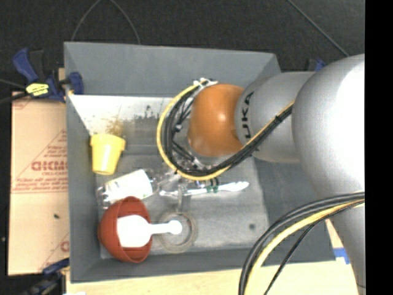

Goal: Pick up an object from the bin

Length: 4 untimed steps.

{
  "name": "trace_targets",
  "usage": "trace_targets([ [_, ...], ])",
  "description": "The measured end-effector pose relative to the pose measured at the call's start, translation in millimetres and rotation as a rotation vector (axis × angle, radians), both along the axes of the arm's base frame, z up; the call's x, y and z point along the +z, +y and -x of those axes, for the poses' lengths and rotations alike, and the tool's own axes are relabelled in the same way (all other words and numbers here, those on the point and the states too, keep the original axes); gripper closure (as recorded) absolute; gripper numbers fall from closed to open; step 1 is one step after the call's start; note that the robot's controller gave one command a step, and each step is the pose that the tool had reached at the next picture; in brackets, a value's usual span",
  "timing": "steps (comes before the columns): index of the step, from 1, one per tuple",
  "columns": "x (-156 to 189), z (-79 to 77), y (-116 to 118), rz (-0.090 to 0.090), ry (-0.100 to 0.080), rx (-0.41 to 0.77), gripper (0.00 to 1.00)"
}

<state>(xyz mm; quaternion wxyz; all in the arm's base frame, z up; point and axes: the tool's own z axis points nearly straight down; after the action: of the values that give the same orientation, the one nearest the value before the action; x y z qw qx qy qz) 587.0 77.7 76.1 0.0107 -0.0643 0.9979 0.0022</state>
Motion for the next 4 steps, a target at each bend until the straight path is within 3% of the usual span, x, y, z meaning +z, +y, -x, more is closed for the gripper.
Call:
trace_targets([
  [1,-0.3,-5.2,25.1,-0.001,-0.001,0.094,0.0],
  [2,15.7,-4.8,-13.3,0.002,-0.004,0.047,0.0],
  [3,65.3,9.2,12.0,-0.002,-0.009,0.123,0.0],
  [4,38.2,-11.8,0.1,0.001,-0.008,0.09,0.0],
])
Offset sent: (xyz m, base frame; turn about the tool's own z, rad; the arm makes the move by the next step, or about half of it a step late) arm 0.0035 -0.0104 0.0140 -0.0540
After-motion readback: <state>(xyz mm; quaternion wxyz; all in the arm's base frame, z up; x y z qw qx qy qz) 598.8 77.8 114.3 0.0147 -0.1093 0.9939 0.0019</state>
